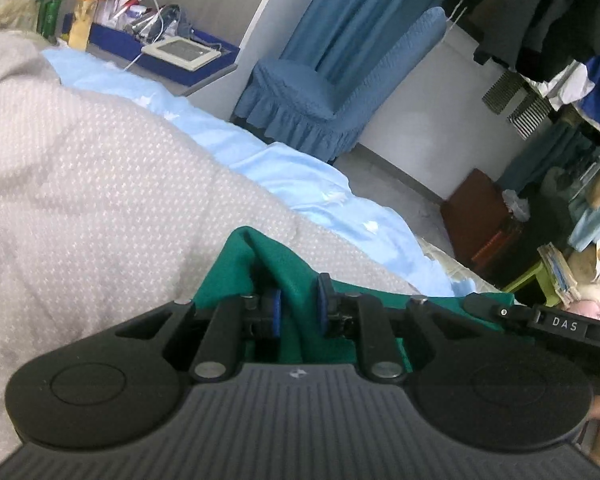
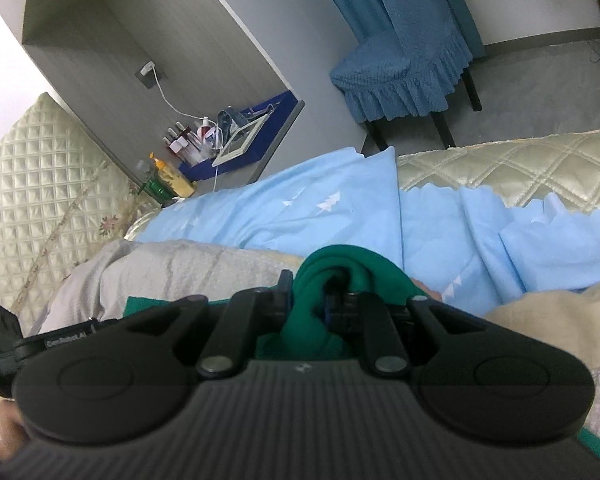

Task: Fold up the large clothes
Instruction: 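Lower the hoodie onto the bed and open both grippers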

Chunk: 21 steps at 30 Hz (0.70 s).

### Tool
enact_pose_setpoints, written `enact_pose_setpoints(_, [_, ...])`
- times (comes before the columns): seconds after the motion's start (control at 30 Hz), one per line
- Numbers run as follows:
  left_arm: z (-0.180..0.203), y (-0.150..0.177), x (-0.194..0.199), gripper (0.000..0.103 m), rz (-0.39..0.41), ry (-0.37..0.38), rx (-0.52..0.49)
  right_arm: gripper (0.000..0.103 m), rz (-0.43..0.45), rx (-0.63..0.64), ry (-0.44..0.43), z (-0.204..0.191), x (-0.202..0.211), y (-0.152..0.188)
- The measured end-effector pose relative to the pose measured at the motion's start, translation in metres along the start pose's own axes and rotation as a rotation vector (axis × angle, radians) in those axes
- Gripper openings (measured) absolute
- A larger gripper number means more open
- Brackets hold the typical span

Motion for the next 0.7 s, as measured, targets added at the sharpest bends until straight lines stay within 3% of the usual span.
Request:
enact_pose_setpoints(0.03, [0.005,0.0,0.005,0.024,0.0,-0.008,-0.014,0.018,0.0,0.002,0.001,0.0,0.002,0.0])
enact_pose_setpoints(0.1, [0.018,-0.002,0.021,0.04,0.003,-0.055,-0.049,0.019,0.006,0.004,0.015,-0.002,0.006,-0.002])
enact_pose_setpoints(0.13, [0.022,-0.004,0.024,0.054,0.006,-0.073,-0.068,0.02,0.008,0.012,0.02,-0.004,0.008,-0.002])
enact_pose_setpoints(0.2, [0.033,-0.007,0.039,0.062,0.011,-0.074,-0.09,0.024,0.011,0.039,0.025,-0.013,0.017,-0.003])
enact_pose_setpoints(0.27, [0.043,-0.006,0.059,0.067,0.028,-0.106,-0.107,0.041,0.012,0.058,0.039,-0.02,0.023,-0.004])
enact_pose_setpoints(0.37, [0.054,-0.006,0.087,0.068,0.06,-0.125,-0.132,0.063,0.031,0.115,0.059,-0.039,0.042,0.0])
enact_pose_setpoints(0.47, [0.067,0.0,0.119,0.068,0.08,-0.138,-0.154,0.064,0.055,0.166,0.08,-0.056,0.065,0.008])
enact_pose_setpoints(0.7, [0.101,0.038,0.214,0.068,0.156,-0.132,-0.211,0.064,0.124,0.242,0.032,-0.104,0.146,0.044])
Point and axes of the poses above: each gripper's, at about its wrist camera, not at the fingertips, and x roughly against the way its jaws point, z to its right, y to its underside, the point moved 5 cm from there along -x, roughly the way its jaws point, and after that the axes turned 1 degree about x, right-handed, at the moved point
